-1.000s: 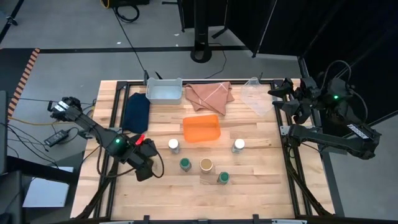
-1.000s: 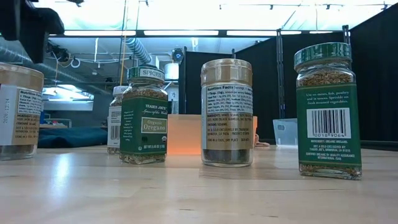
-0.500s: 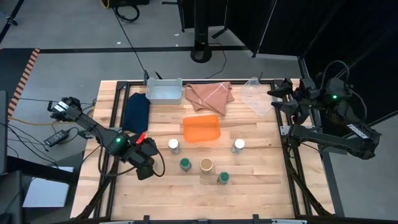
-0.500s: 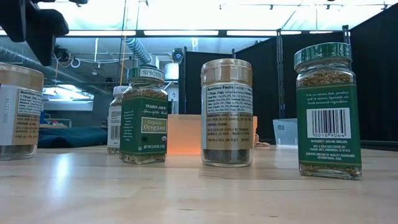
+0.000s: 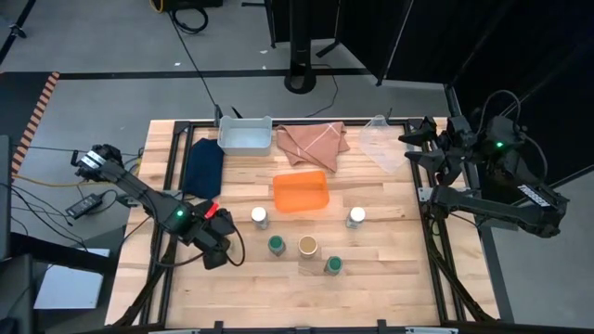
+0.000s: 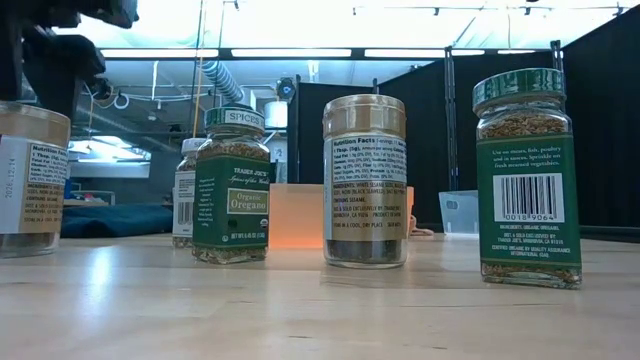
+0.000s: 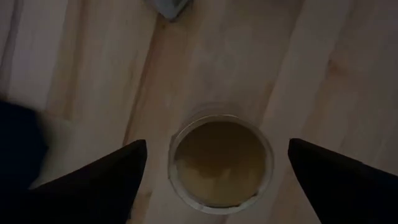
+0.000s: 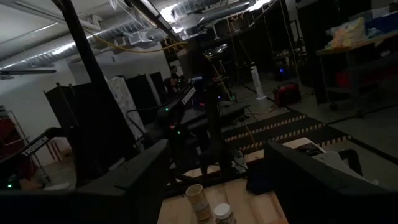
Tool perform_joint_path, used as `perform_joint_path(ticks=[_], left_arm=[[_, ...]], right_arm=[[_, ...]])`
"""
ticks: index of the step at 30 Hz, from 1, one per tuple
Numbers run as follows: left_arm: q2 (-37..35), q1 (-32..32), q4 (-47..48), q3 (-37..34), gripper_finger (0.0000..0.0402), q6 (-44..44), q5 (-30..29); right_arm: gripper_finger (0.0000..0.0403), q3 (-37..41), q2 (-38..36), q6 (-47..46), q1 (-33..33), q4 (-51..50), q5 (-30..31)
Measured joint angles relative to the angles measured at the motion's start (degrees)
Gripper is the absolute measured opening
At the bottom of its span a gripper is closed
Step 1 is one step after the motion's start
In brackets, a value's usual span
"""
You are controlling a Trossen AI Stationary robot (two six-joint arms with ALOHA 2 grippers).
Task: Sort spices by type
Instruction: Put the gold seasoning bottle into the gray bin
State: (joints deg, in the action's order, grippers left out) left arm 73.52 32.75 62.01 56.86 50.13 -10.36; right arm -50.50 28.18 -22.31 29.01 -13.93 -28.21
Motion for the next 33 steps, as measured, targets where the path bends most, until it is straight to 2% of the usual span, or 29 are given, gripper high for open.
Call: perform_joint_path(ticks=[14, 33], left_arm=[[0.0, 0.8, -2.6, -4.7, 0.0393, 1.1, 0.2], [0.0, 0.8, -3.9, -4.8, 0.0392, 1.1, -1.7]], right_arm=[[0.0268, 0.0, 0.0, -0.2, 0.0, 0.0, 0.0], [0.0268, 0.0, 0.0, -0.2, 0.0, 0.0, 0.0]])
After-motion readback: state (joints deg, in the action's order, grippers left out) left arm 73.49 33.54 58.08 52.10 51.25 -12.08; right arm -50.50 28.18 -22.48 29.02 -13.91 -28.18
